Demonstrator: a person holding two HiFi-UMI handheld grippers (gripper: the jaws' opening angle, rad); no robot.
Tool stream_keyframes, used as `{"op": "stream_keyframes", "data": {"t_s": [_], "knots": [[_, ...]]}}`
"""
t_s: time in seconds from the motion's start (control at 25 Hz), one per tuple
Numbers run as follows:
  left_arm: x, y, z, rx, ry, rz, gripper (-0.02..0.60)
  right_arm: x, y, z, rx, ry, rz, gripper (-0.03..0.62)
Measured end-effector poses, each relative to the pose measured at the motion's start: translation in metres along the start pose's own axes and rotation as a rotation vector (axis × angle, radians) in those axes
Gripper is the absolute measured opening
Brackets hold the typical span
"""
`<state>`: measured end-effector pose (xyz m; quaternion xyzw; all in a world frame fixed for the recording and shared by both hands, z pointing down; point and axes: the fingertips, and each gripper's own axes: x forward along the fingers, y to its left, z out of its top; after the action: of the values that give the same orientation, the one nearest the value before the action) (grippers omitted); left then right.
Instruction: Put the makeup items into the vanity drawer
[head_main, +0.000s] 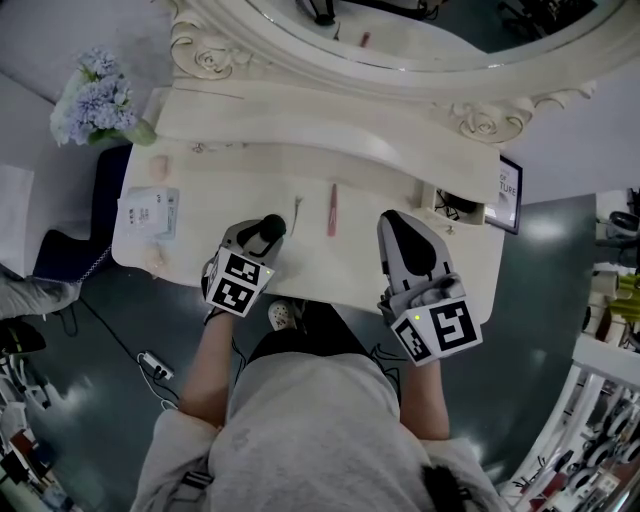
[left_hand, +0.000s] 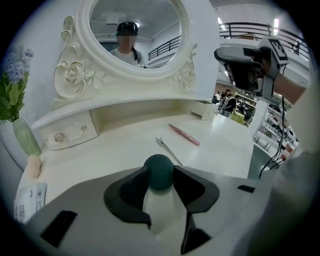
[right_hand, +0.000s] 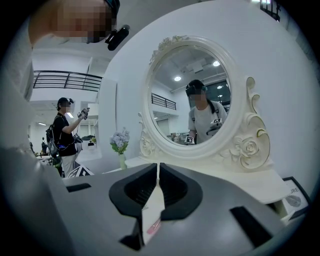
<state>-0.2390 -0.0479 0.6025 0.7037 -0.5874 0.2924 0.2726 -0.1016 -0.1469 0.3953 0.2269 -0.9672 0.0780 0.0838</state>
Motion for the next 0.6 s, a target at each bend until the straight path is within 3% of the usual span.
{"op": "stream_keyframes", "data": {"t_s": [0.24,0.6], "knots": [[-0.002,0.013,0.0,-0.039,-0.013,0.058,0.061,-0.003,-0.002,0.002,-0.005,-0.005,-0.001,0.028],[-0.017,0.001,0.025,-0.073,-0.114,0.029,0.055,-0.006,-0.007,0.009,-0.007,-0.026,-0.004,0.028]]}}
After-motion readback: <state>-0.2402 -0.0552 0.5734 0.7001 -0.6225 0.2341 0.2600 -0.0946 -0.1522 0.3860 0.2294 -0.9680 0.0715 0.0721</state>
